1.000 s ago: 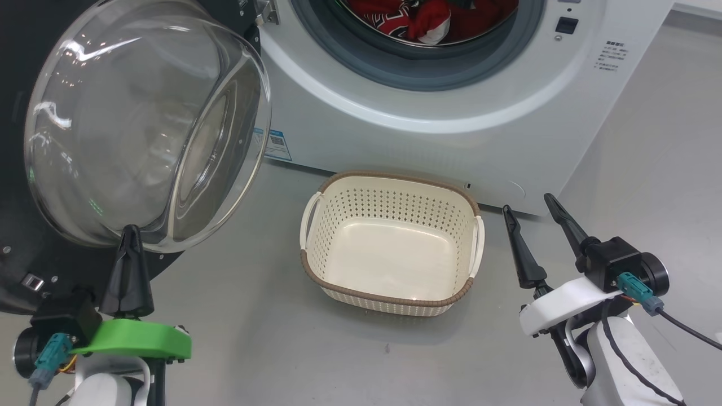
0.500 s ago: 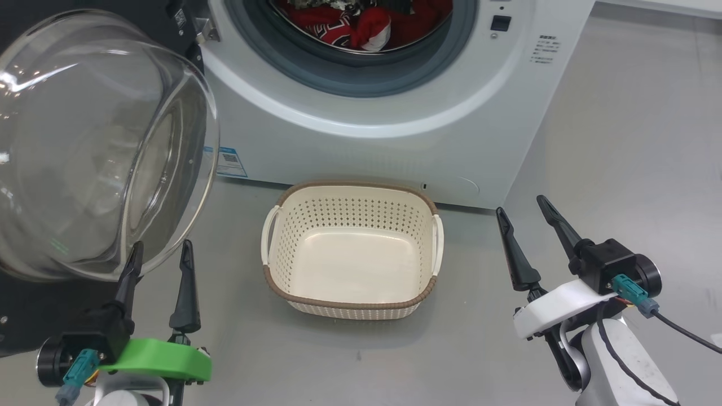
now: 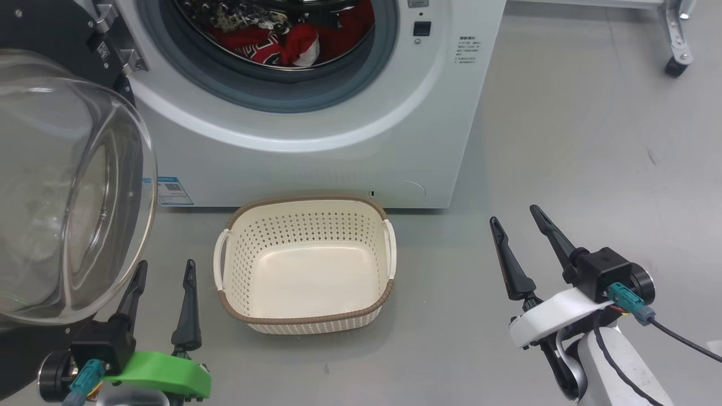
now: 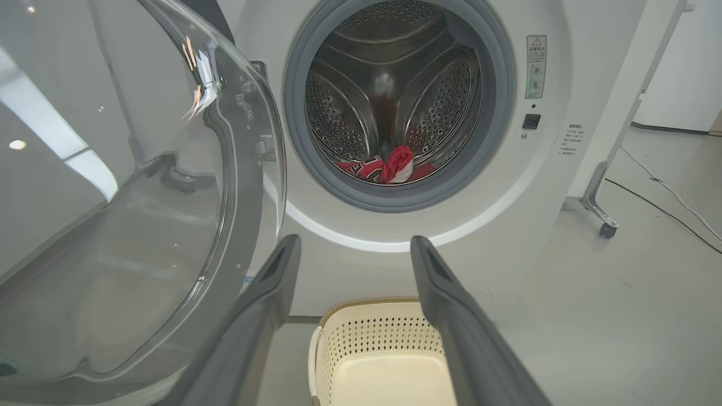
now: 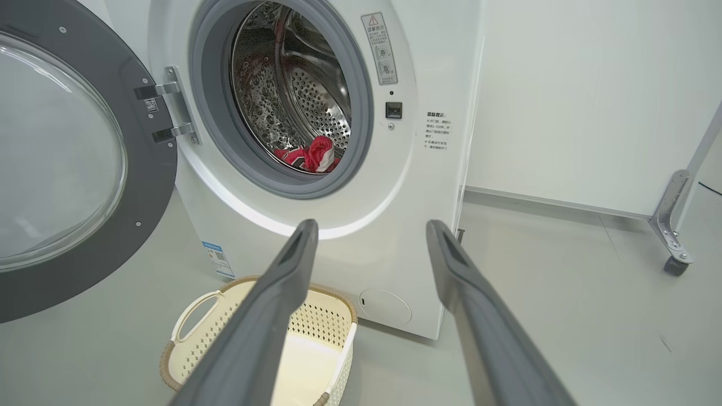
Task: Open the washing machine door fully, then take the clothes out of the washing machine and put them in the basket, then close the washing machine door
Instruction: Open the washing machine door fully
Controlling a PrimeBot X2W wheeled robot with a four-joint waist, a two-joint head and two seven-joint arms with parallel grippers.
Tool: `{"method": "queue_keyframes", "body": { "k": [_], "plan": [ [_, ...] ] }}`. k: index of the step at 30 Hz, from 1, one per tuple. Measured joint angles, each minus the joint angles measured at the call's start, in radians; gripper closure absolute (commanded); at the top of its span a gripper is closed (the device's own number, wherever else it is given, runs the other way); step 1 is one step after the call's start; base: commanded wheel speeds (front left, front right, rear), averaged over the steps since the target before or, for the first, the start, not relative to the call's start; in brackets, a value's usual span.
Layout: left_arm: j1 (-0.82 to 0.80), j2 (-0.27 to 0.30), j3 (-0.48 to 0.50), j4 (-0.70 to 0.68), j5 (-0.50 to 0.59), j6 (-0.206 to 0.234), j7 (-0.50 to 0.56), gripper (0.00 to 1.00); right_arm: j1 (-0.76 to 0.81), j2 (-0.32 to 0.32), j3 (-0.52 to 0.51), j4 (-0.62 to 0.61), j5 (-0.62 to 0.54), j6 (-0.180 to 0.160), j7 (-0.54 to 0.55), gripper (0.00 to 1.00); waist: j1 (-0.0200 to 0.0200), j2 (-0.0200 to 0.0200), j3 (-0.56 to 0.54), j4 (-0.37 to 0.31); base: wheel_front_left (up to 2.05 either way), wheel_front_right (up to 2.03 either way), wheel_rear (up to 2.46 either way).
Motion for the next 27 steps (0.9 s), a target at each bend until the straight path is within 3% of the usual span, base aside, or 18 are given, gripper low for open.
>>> {"method": "queue_keyframes", "body": {
  "k": [13,27],
  "plan": [
    [0.015,-0.001,-0.010,0.018,0.000,0.000,0.022,0.00,0.023,0.001,-0.004,-0.009,0.029,-0.001,0.000,0.00,0.0000,0.0000,-0.016,-0.082,0.00,0.00,0.00],
    [0.017,-0.002,-0.014,0.030,0.000,0.000,0.032,0.00,0.058,0.003,-0.019,-0.005,0.044,-0.020,0.000,0.00,0.0000,0.0000,-0.036,-0.095,0.00,0.00,0.00]
  ]
}}
